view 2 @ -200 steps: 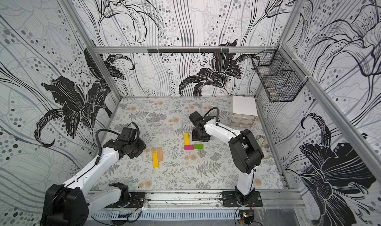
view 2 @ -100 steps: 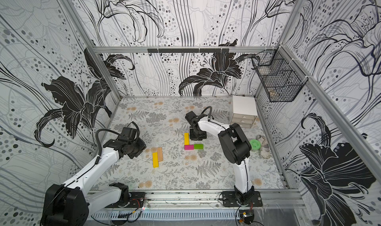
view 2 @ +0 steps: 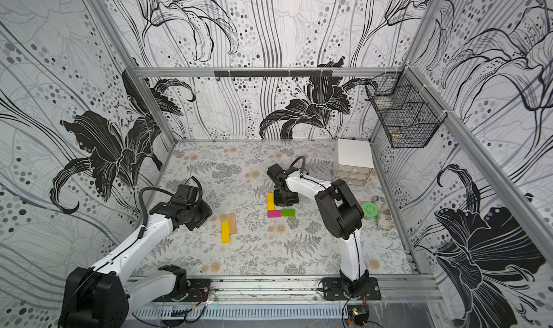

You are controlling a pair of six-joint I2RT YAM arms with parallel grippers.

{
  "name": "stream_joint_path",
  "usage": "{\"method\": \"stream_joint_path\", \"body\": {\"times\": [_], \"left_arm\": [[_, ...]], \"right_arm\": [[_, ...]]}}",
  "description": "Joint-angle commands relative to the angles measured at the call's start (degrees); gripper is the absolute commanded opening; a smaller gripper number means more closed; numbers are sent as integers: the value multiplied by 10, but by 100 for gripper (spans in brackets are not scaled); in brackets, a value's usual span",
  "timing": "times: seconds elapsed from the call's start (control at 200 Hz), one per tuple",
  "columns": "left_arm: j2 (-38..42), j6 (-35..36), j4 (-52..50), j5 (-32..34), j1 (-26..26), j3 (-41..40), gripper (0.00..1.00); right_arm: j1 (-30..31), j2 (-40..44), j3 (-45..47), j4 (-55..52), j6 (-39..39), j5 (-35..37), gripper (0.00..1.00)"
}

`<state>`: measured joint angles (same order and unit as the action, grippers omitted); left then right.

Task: Assemble the letter h with building blocks
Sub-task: Assemble the building block at the center of the board.

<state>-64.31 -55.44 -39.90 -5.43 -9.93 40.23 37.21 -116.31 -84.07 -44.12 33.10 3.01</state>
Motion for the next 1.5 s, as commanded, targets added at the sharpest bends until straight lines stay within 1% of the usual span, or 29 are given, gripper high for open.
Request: {"method": "stream_joint_path", "body": {"times": [0.0,1.492], "left_arm": [[2,9,5,7,-2,-3,36],[-10,2,17,3,-3,-7,36]], "right_arm": [[6,-15,-2,-5,-13,-2,12],[22,-9,5,-9,-19,-2,13]]}}
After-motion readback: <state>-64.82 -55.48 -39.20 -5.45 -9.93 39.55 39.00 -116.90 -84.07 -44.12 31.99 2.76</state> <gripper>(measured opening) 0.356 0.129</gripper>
